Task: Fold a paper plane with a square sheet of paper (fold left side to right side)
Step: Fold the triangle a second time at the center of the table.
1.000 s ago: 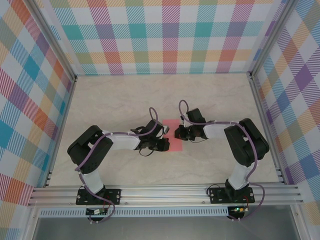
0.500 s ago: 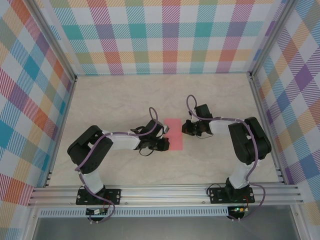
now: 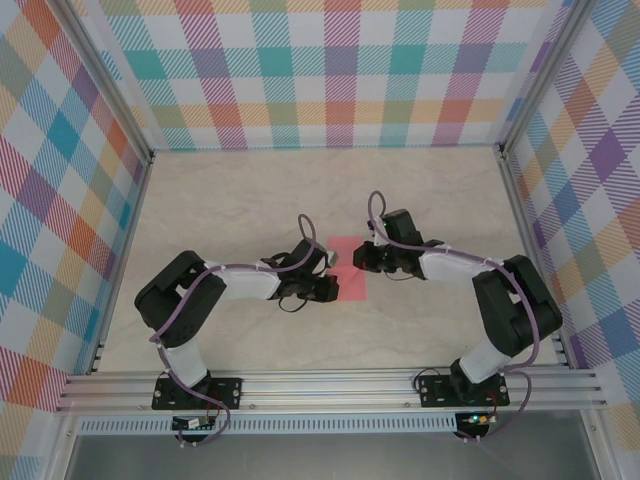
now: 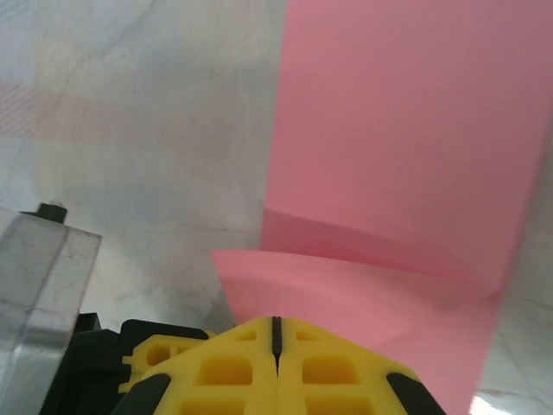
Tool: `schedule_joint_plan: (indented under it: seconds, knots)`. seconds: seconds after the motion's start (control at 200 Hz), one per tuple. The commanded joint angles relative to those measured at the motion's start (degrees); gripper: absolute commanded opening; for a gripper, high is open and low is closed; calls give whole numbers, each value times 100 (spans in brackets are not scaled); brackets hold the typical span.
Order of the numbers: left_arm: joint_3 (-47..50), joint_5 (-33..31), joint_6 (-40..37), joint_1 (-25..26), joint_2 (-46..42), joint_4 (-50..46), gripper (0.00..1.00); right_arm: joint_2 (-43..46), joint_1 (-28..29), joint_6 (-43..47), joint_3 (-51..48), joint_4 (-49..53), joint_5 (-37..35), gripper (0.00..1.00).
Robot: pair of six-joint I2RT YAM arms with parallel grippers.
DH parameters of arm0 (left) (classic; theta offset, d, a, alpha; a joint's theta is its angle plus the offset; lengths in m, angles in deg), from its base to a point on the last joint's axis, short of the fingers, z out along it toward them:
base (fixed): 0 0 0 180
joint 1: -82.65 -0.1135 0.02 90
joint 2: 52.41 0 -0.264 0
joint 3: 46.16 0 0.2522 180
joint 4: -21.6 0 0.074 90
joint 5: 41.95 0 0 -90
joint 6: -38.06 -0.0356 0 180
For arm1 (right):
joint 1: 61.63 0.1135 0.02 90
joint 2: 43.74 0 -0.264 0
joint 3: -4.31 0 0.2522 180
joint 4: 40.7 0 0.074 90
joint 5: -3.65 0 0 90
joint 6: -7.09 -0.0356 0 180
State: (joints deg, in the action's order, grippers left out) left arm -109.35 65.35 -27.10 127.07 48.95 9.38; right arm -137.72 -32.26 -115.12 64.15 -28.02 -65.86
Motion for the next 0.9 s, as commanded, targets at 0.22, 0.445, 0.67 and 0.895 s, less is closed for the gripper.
schedule_joint_plan:
  seconds: [0.22,0.445,0.67,0.895]
  knots:
    - [116,-42,-36,-20,-160,-683,0,-971,42,-79,539,495,-286,5]
    - [385,-85,-24,-26,-298,-754,0,-1156,36,-42,612,831,-467,5]
    - [614,-57,26,-20,-317,-642,0,-1134,34,12,654,907,-474,5]
    - [687,10,10,-18,-443,-598,0,-1128,34,30,656,960,-511,5]
